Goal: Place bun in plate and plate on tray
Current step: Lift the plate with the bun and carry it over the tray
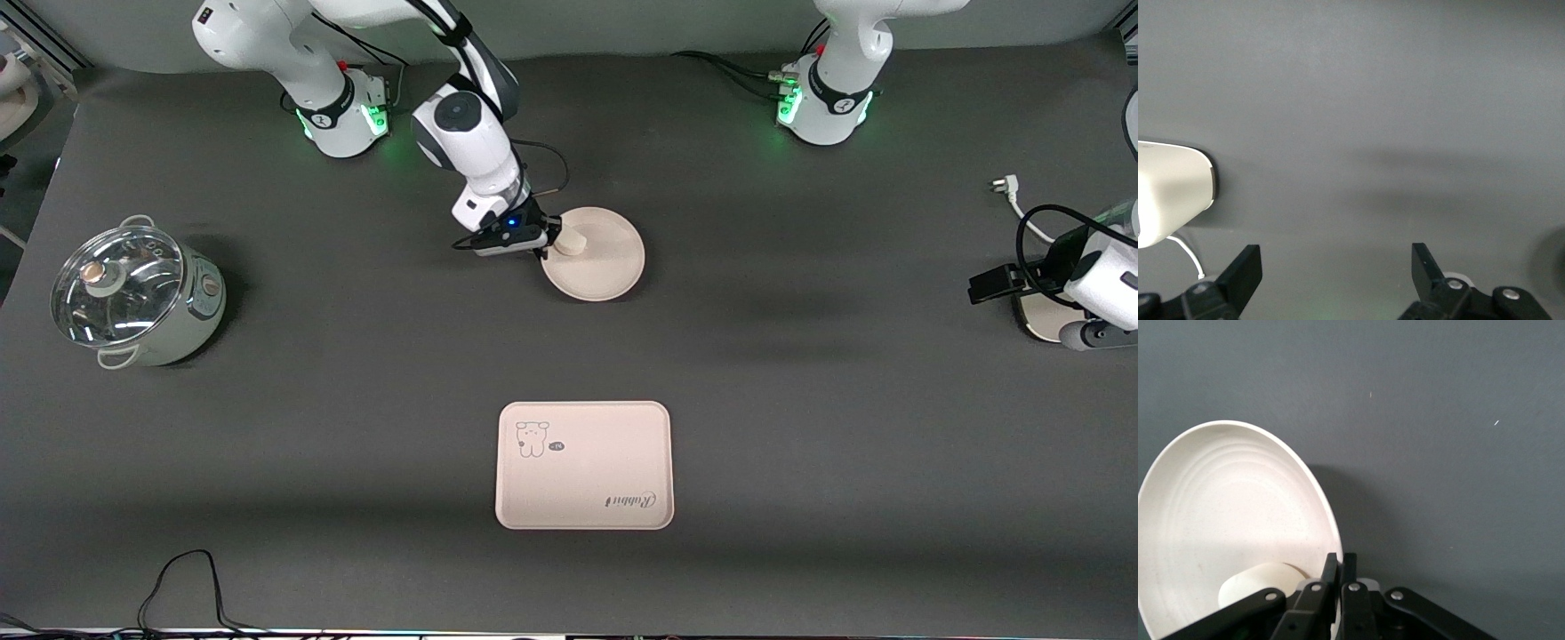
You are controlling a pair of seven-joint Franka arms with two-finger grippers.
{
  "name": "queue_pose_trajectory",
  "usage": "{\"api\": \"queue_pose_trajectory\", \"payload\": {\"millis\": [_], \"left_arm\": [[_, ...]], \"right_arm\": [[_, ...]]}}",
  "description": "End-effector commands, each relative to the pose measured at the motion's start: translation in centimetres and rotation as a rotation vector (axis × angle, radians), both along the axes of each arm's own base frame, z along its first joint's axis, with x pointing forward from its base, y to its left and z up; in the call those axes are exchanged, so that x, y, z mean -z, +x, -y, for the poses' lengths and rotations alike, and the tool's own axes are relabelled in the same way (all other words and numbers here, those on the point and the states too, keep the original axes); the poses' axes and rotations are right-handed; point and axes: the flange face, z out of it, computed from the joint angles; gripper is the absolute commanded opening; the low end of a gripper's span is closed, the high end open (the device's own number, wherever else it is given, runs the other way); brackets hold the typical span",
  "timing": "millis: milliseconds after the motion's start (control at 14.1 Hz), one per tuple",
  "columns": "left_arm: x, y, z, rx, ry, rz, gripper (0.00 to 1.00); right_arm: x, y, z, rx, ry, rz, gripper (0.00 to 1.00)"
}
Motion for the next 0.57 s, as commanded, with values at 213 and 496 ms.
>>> {"api": "queue_pose_trajectory", "payload": {"millis": [213,496], "left_arm": [[-0.3,-0.5,-0.3,0.008,-0.013,0.002,1.00],[-0.4,-0.5,-0.3,0.008,-0.012,0.004,1.00]], "right_arm": [[-9.6,0.8,-0.2,-0.014,0.078,-0.028,0.00],[-10.7,2.8,0.1,-0.053,0.144,-0.089,0.00]]}}
